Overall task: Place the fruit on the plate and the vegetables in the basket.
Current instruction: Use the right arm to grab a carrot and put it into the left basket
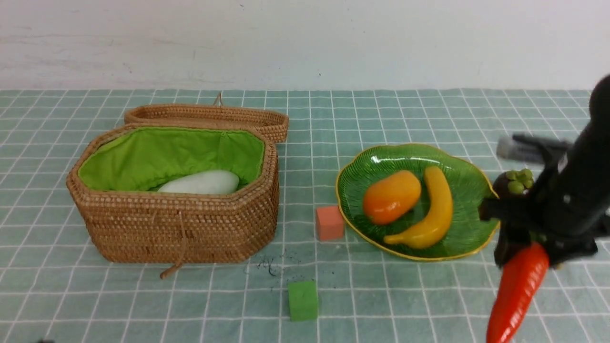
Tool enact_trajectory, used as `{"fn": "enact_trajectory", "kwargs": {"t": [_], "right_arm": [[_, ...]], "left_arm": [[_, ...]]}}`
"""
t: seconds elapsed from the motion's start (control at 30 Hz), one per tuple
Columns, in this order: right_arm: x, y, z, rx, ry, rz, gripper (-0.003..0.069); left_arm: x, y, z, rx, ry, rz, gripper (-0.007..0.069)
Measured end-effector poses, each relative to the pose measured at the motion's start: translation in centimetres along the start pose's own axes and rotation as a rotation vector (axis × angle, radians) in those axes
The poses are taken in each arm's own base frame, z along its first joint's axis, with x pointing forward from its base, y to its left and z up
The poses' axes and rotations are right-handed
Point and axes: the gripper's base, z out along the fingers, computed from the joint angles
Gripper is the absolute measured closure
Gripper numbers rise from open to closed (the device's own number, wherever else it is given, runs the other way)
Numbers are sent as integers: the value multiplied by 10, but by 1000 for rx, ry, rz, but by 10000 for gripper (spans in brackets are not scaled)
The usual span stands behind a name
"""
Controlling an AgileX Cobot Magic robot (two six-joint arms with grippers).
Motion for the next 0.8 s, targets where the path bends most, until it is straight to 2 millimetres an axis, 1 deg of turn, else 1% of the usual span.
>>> {"fn": "enact_trajectory", "kwargs": {"t": [0.03, 0.07, 0.1, 0.13, 0.17, 0.2, 0.23, 0.27, 0.3, 0.33, 0.37, 0.4, 0.43, 0.5, 0.53, 0.57, 0.6, 0.63, 0.7, 0.73, 0.77, 0.8], "right_arm": [[-7, 30, -27, -68, -102, -145, 267], [-9, 35, -34, -85, -128, -164, 267], [-15, 72, -56, -172, -247, -351, 267], [-18, 78, -61, -191, -270, -371, 267], [-21, 101, -72, -246, -341, -482, 267], [-23, 136, -82, -321, -435, -643, 267], [-25, 154, -86, -357, -494, -727, 267], [-27, 172, -83, -386, -538, -821, 267], [-28, 195, -86, -425, -613, -920, 267], [-29, 213, -82, -445, -665, -1009, 267], [-33, 234, -73, -456, -725, -1118, 267], [-33, 247, -66, -461, -758, -1176, 267], [-35, 249, -64, -459, -767, -1185, 267], [-42, 276, -36, -442, -857, -1296, 267], [-43, 278, -34, -434, -876, -1305, 267], [-50, 290, -10, -410, -922, -1332, 267], [-53, 295, 3, -395, -938, -1340, 267], [-55, 296, 5, -386, -953, -1340, 267], [-61, 302, 34, -339, -995, -1353, 267], [-61, 303, 38, -337, -991, -1354, 267], [-61, 305, 50, -321, -987, -1367, 267], [-61, 305, 56, -310, -980, -1381, 267]], "left_arm": [[-1, 8, 7, -74, 16, -46, 637], [-1, 9, 9, -89, 22, -56, 637], [-1, 15, 13, -145, 38, -96, 637], [-1, 16, 14, -152, 42, -101, 637], [-1, 19, 16, -182, 46, -120, 637], [-1, 22, 16, -216, 44, -136, 637], [-1, 24, 16, -236, 41, -133, 637], [-2, 25, 16, -246, 38, -140, 637], [-2, 26, 16, -264, 34, -135, 637], [-2, 27, 15, -271, 31, -137, 637], [-2, 27, 15, -276, 30, -134, 637], [-2, 27, 15, -278, 28, -136, 637], [-2, 27, 15, -278, 28, -136, 637], [-2, 28, 15, -280, 28, -137, 637], [-2, 28, 15, -280, 28, -137, 637], [-2, 28, 15, -281, 27, -137, 637], [-2, 28, 15, -281, 27, -138, 637], [-2, 28, 15, -281, 27, -138, 637], [-2, 28, 15, -280, 26, -138, 637], [-2, 28, 15, -280, 26, -138, 637], [-2, 28, 15, -280, 26, -138, 636], [-3, 28, 15, -280, 25, -138, 636]]}}
